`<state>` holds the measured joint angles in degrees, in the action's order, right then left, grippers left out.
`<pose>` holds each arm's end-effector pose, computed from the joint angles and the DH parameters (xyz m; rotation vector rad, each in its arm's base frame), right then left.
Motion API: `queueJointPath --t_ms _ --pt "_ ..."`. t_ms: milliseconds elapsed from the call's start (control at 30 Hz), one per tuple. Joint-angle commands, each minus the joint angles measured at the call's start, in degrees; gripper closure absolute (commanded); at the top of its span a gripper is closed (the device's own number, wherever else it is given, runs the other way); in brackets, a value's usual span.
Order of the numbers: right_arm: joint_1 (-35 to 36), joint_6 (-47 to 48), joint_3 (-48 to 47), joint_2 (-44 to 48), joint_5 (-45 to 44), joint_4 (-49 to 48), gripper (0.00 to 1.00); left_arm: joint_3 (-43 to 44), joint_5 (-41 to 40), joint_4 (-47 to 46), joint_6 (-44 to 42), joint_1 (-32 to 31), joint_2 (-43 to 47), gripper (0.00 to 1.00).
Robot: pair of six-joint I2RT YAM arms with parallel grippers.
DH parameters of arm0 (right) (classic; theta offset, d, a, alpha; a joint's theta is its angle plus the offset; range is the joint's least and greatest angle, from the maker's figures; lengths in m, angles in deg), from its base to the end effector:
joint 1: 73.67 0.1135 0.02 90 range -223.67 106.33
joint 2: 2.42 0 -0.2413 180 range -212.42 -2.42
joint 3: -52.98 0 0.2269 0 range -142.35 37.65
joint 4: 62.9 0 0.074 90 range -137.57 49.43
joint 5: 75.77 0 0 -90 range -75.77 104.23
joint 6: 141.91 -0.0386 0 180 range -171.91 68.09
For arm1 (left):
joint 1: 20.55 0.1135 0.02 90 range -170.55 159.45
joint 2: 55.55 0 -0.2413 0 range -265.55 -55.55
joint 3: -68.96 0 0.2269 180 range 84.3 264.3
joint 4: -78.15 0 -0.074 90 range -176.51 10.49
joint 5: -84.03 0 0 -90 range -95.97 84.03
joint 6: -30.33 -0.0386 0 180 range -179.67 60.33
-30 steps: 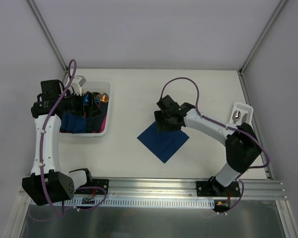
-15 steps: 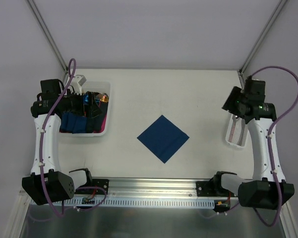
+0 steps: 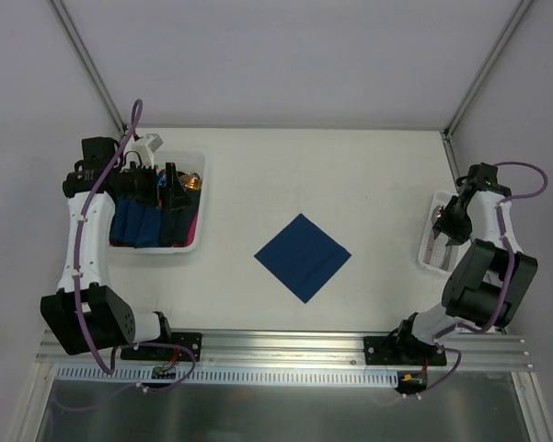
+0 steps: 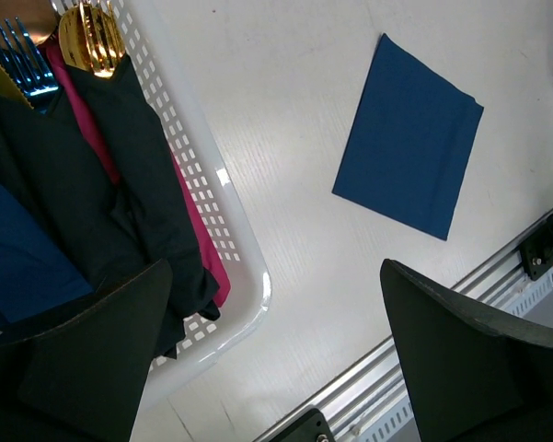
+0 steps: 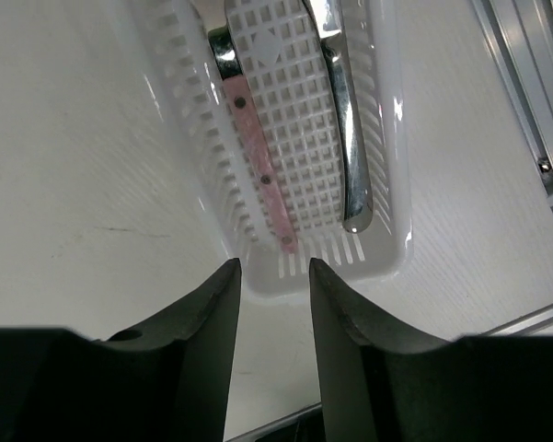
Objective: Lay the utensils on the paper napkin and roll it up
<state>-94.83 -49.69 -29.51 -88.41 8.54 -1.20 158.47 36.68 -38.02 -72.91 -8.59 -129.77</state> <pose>0.2567 -0.1035 0.2383 0.4780 2.6844 -0.2541 0.2412 0.0244 0.3288 0.3509 2.2043 -0.6590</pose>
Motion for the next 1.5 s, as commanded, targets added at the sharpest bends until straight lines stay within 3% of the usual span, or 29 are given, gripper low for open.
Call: queueJointPath --t_ms 0,633,767,967,1233,1300,1467 --pt "-0.28 1.03 -2.98 -3.91 -0.99 -3.21 0.61 3.43 3.05 0.11 0.84 -0.28 -2.50 0.01" --pt "-0.28 2.00 1.68 -17.80 1.30 -15.96 0.65 3.96 1.64 0.03 1.19 -0.28 -5.68 0.01" --pt "-0.28 2.26 1.41 -19.12 0.51 -15.87 0.75 4.58 1.56 0.11 1.63 -0.28 -5.77 0.01" --pt "0.60 4.37 -0.78 -15.00 -0.80 -12.46 1.00 4.84 1.82 0.11 2.34 -0.36 -5.41 0.01" --pt "6.65 5.25 -10.00 -2.00 -6.52 0.55 1.00 4.49 0.33 0.03 2.25 -0.28 -2.60 0.01" --pt "8.50 4.29 -13.78 -0.32 -4.35 4.25 1.00 4.23 -0.90 0.03 2.07 -0.28 -1.90 0.01" --pt "22.02 -1.06 -15.29 3.81 -2.39 8.73 1.00 4.31 -3.27 0.03 4.08 -0.28 -1.28 0.01"
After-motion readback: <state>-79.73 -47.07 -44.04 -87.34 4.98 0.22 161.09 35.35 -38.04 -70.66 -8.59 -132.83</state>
